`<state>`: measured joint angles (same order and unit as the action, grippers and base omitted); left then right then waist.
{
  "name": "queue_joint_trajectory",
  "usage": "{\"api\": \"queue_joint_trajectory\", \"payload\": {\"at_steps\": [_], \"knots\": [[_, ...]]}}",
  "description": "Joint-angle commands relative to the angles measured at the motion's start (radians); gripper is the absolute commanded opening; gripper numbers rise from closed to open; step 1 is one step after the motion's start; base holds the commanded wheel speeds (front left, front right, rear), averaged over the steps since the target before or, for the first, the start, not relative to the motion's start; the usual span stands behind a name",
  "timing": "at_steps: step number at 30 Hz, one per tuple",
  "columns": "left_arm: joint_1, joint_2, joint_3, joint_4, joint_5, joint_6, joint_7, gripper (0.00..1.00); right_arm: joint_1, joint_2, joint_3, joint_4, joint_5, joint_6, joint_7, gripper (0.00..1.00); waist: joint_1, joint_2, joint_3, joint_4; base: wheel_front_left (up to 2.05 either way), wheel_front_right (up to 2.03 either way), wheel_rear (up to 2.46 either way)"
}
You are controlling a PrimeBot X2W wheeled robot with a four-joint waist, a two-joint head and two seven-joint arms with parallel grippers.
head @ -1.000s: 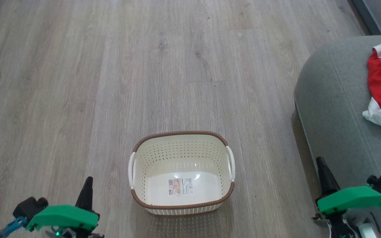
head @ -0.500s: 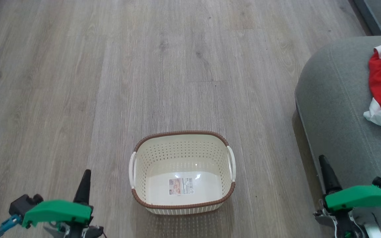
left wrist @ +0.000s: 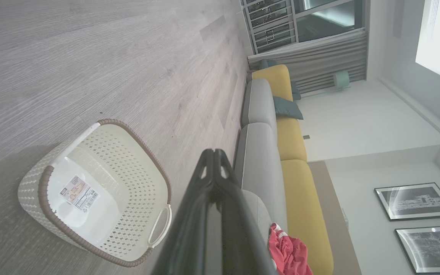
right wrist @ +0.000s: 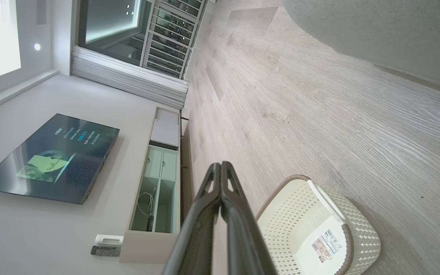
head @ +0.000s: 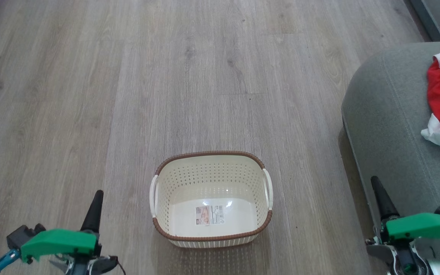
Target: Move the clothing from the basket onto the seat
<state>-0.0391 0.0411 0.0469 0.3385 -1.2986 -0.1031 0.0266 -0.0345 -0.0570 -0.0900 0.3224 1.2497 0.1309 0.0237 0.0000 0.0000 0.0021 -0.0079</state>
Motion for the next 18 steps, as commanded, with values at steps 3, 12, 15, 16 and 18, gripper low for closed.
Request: {"api": "queue_joint_trajectory", "payload": {"at_steps": [3,12,15,16,18], "knots": [[-0.056,0.008,0.036,-0.044,-0.047,-0.009,0.015,0.00,-0.061,0.000,0.007,-0.046,0.054,0.000,0.016,0.00,0.0000,0.0000,0.000,0.001,0.00,0.00,0.00],[-0.061,0.008,0.047,-0.062,-0.141,-0.016,0.040,0.00,-0.066,0.003,-0.004,-0.058,0.163,0.000,0.042,0.00,0.0000,0.0000,0.000,0.003,0.00,0.00,0.00],[-0.062,0.008,0.051,-0.067,-0.172,-0.018,0.049,0.00,-0.067,0.003,-0.008,-0.061,0.199,0.000,0.051,0.00,0.0000,0.0000,0.001,0.004,0.00,0.00,0.00],[-0.063,0.008,0.052,-0.069,-0.183,-0.019,0.052,0.00,-0.067,0.004,-0.009,-0.063,0.211,0.000,0.054,0.00,0.0000,0.0000,0.001,0.004,0.00,0.00,0.00],[-0.064,0.009,0.055,-0.073,-0.203,-0.020,0.058,0.00,-0.068,0.004,-0.011,-0.065,0.235,0.000,0.060,0.00,0.0000,0.0000,0.001,0.005,0.00,0.00,0.00]]}}
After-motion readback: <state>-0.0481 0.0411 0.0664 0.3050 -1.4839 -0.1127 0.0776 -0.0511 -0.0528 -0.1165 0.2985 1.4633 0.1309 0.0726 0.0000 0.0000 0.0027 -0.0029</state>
